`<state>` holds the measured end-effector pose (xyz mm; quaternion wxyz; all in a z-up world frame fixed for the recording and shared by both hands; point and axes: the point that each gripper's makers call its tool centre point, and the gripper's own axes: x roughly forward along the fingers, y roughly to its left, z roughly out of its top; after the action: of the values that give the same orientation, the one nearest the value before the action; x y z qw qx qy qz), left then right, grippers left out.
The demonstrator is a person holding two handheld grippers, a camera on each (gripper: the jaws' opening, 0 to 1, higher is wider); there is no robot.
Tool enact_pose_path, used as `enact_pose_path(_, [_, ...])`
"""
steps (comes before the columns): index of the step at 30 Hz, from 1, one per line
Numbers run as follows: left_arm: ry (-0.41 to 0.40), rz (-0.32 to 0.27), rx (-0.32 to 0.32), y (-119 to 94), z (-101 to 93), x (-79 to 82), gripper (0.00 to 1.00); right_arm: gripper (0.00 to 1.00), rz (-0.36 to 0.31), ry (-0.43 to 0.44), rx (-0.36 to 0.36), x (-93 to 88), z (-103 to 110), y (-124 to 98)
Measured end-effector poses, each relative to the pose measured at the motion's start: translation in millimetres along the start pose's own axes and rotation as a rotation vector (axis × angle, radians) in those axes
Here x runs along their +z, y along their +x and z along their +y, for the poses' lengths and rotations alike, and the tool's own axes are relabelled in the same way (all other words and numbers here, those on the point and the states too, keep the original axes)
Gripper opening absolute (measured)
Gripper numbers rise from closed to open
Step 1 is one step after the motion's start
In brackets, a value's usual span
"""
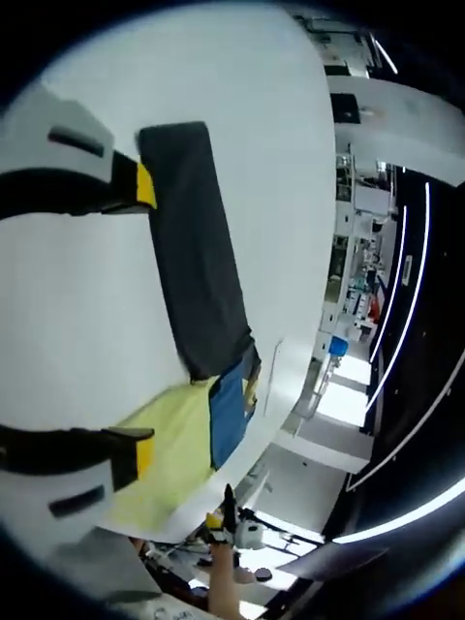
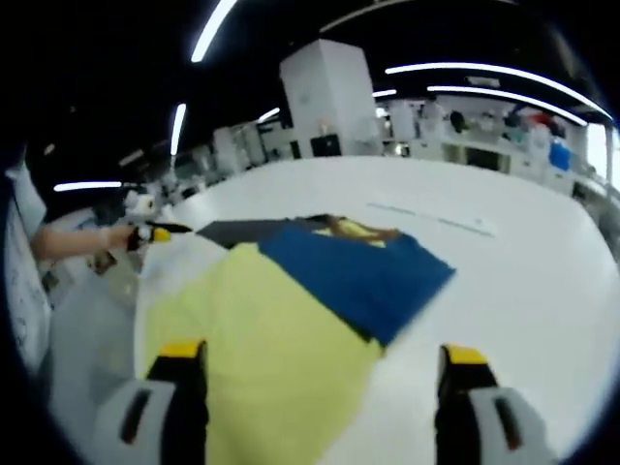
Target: Fold the garment on the visible template until the final outline fits inside the template.
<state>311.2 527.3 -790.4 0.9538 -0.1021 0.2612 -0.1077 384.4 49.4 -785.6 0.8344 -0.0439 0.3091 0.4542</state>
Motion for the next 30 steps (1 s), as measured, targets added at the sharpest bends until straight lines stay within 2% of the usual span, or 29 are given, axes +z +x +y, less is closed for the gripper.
enact_pose_path(2, [0.010,-0.030,0.049,-1.4,15.3,6.6,0.85,0.99,-0.002,0.009,-0.005,-1.4,0.6,-2.7])
enact_pose_path(4, [-0.015,-0.047,0.094,-3.6,29.5,9.6,0.84,0.99,-0.002,0.011,-0.009,-2.7,-0.4,-4.3])
enact_pose_path(5, [-0.030,-0.051,0.117,-3.9,40.9,9.0,0.83,0.99,0.002,0.016,-0.010,-4.5,-0.8,-5.0])
enact_pose_path(6, [-0.035,-0.050,0.128,-4.2,44.1,8.5,0.82,0.99,0.004,0.018,-0.011,-5.5,-1.1,-5.4])
enact_pose_path(7, [-0.058,-0.046,0.170,-6.0,47.0,5.5,0.81,0.99,0.008,0.018,-0.014,-6.8,-1.5,-5.8])
enact_pose_path(12, [-0.101,-0.042,0.205,-5.3,70.3,-1.4,0.78,0.99,0.015,0.028,-0.013,-11.2,-2.0,-9.1])
enact_pose_path(17, [-0.142,-0.020,0.225,-4.7,78.7,-9.2,0.76,0.99,0.022,0.036,-0.015,-15.1,-2.1,-14.5])
enact_pose_path(19, [-0.175,-0.025,0.225,-3.6,84.5,-9.6,0.71,0.99,0.021,0.040,-0.016,-15.9,-1.6,-16.7])
enact_pose_path(23, [-0.198,-0.014,0.268,-2.4,96.9,-12.7,0.60,0.99,0.020,0.047,-0.019,-17.1,5.0,-19.9])
enact_pose_path(27, [-0.221,-0.020,0.298,-1.1,104.3,-12.9,0.43,0.99,0.028,0.054,-0.022,-20.6,8.0,-22.2])
enact_pose_path(30, [-0.224,-0.020,0.329,1.9,112.3,-13.4,0.39,0.99,0.030,0.060,-0.027,-22.4,7.0,-24.3])
